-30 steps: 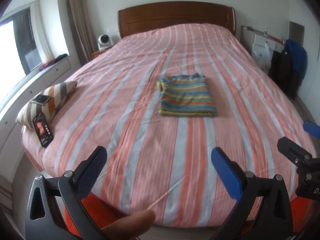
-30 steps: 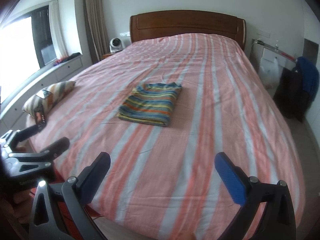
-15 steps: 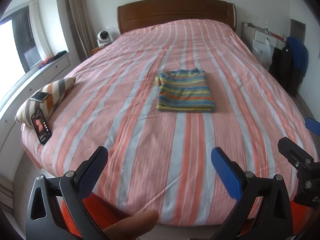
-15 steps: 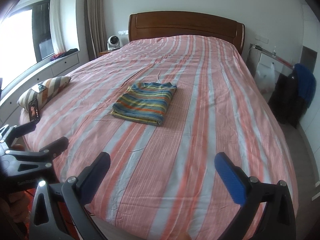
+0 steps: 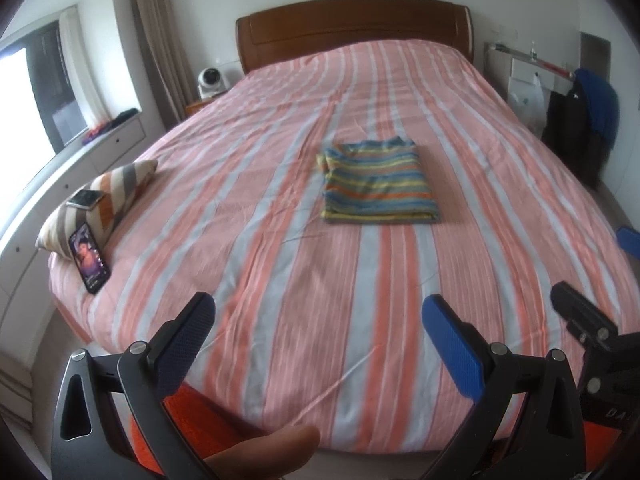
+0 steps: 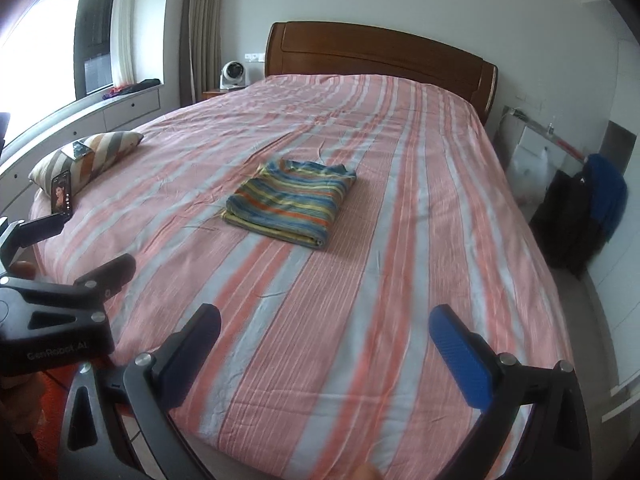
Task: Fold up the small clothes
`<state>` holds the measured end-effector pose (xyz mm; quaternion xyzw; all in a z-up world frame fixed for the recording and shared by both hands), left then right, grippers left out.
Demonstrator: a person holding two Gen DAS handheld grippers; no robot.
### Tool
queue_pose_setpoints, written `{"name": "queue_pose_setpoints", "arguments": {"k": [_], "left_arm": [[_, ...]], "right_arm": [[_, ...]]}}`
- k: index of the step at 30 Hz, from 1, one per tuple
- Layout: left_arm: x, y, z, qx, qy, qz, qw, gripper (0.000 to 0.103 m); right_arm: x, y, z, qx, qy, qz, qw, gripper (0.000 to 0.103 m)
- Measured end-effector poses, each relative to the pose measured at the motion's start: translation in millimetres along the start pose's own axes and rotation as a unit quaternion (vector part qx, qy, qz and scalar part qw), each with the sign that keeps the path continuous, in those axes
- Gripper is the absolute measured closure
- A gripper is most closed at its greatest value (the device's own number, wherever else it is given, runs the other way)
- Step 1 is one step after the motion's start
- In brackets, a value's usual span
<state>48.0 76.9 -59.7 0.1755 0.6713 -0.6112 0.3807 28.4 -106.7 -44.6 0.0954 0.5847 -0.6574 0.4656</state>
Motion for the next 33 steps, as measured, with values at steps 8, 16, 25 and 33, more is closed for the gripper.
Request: {"name": "queue_pose_setpoints", "arguments": {"k": [8,16,25,33], "left_arm": [[4,5,1,-0.002,-0.001,-0.008,1.0000,0.000],[7,6,4,0.002,-0.002,-0.013,0.9999,0.000],[8,4,4,0.013,-0.013,-0.015,0.9997,0.000],[6,-1,7,0.019,-0.007,-0.005,0.9998,0.000]], "right_arm": [[4,1,10,0.013,0.007,-0.006,1.000,0.001],[7,2,13,0.003,0.016,-0.012,1.000,0.001],[7,-1,12,-0.008,0.023,-0.008,1.000,0.001],[5,-2,11,-0.013,0.028,-0.007,1.000,0.001]]}}
Point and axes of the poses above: each gripper's, at about its wrist camera, not at the fingertips, and y roughly the way its jaws point, z to its right, x to its underside, the point moved 7 cm from there along y, roughly the way its jaws point, and after that the axes turned 14 degrees about -y, right-handed, at the moved point
